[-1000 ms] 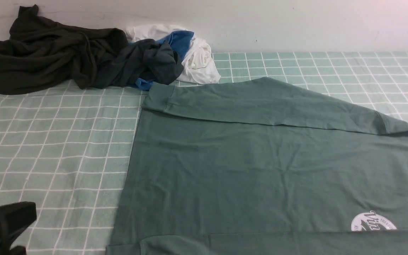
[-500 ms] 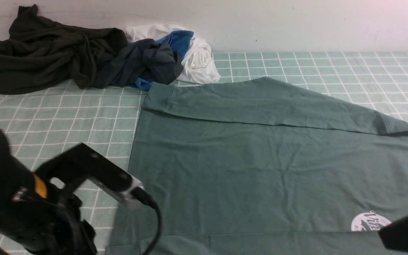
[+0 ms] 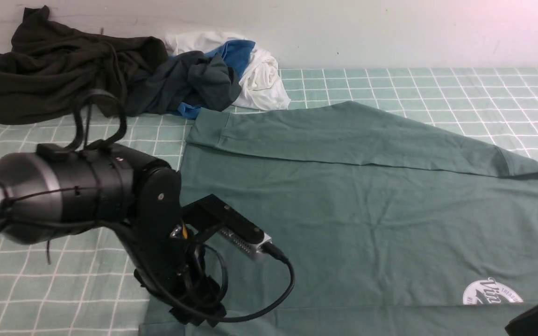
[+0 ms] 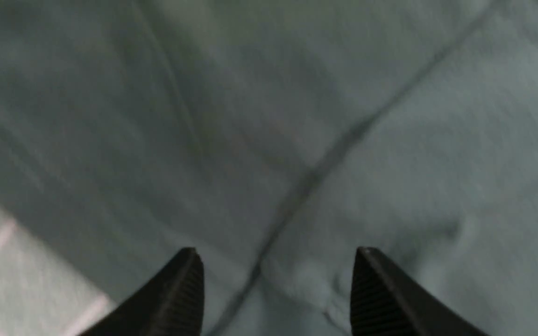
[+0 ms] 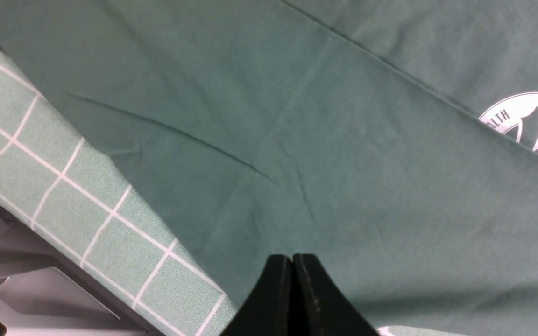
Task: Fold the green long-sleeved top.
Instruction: Use the left arm to clamp the cuff closest to it
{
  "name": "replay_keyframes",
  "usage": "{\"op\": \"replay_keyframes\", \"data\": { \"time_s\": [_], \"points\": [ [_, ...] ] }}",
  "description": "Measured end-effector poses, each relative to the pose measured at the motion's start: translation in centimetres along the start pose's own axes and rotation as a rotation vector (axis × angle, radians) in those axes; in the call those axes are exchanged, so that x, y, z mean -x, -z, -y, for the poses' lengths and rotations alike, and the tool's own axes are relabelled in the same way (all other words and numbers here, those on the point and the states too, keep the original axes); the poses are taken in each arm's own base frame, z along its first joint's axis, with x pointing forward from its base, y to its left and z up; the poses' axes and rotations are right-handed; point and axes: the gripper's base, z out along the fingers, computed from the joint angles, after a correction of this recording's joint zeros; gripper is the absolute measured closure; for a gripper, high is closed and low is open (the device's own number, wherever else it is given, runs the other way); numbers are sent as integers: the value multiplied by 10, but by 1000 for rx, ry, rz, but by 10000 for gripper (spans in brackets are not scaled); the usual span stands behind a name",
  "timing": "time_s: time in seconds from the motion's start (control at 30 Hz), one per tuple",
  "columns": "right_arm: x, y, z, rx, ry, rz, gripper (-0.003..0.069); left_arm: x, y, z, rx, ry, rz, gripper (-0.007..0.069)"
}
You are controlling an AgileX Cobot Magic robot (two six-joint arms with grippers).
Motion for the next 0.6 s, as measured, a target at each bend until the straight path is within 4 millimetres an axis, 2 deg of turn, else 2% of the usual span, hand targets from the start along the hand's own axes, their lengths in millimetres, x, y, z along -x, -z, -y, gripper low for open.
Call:
{"op": "replay_keyframes", "data": {
  "time_s": [0.1, 0.2, 0.37, 0.43, 0.47, 0.5, 0.6],
  "points": [
    [0, 0, 0, 0, 0, -1, 673, 9, -10, -2, -16, -18, -46, 225],
    [0, 0, 0, 0, 0, -1, 673, 8, -19, -1, -47, -18, -99, 229],
    [1, 0, 0, -5, 1, 15, 673, 7, -24, 5, -112, -12, -125, 316],
    [3, 0, 1, -10, 0, 29, 673, 7, -24, 6, -123, -24, -125, 423],
    [3, 0, 1, -10, 0, 29, 673, 7, -24, 6, -123, -26, -124, 423],
    [3, 0, 1, -12, 0, 34, 673, 7, -24, 6, -123, -27, -124, 511],
    [3, 0, 1, -12, 0, 35, 673, 10, -21, 4, -112, -40, -121, 593]
  ]
}}
